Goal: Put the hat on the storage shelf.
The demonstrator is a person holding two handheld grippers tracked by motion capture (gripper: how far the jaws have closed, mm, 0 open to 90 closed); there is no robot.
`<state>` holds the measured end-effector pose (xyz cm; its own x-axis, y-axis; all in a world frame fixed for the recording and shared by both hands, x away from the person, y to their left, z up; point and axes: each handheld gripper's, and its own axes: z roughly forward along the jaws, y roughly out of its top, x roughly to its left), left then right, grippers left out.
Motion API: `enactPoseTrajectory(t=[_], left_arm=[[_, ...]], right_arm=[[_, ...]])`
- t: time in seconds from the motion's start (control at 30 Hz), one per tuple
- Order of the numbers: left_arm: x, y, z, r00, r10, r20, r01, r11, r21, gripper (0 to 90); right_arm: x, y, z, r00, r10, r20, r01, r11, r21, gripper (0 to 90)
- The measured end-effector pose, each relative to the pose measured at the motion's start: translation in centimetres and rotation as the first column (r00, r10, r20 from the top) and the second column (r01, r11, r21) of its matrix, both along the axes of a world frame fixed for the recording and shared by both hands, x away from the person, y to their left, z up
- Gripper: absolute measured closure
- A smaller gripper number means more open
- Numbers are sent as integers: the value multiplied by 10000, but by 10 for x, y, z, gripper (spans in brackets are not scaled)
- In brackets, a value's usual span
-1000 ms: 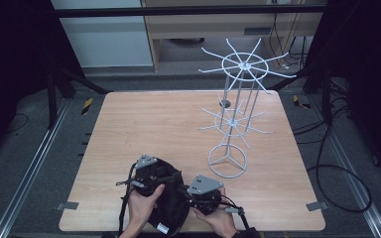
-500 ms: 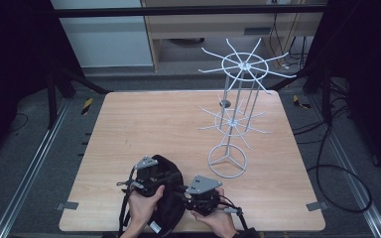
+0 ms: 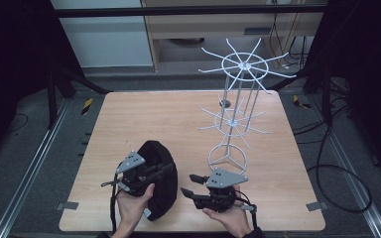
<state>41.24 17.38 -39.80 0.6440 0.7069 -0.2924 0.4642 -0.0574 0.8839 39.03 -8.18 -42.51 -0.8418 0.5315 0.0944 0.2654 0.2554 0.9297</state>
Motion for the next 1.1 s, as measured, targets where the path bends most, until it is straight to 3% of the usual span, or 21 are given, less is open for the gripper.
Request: enactPoseTrajectory(t=[0.17,0.4,0.5,0.53,0.6,0.73,0.9,1.1], left_arm=[[-5,4,11,9985,-82,544,91,9998,-148,820],[-12,-4,16,9947,-746,712,796,9944,-691,825],[-14,-7,17,9923,-978,766,1031,9922,-694,826],[-15,-8,17,9908,-1089,798,1146,9910,-698,826],[-16,-11,17,9887,-1219,870,1276,9898,-629,827],[-16,-12,16,9856,-1391,961,1456,9873,-636,828],[-15,-9,16,9841,-1466,1004,1539,9856,-701,827],[-16,-8,16,9807,-1516,1235,1567,9871,-329,824]], right_arm=[[5,-5,-5,9995,-262,-202,261,9997,-37,474],[5,12,-18,9989,295,-373,-307,9990,-333,429],[6,19,-24,9976,508,-471,-525,9980,-358,430],[7,20,-26,9970,590,-507,-605,9978,-274,450],[7,21,-29,9949,803,-616,-815,9965,-162,602],[5,20,-29,9966,746,-345,-757,9967,-300,878],[5,16,-26,9986,496,-201,-505,9976,-475,900],[4,12,-21,9998,33,207,-9,9938,-1116,900]])
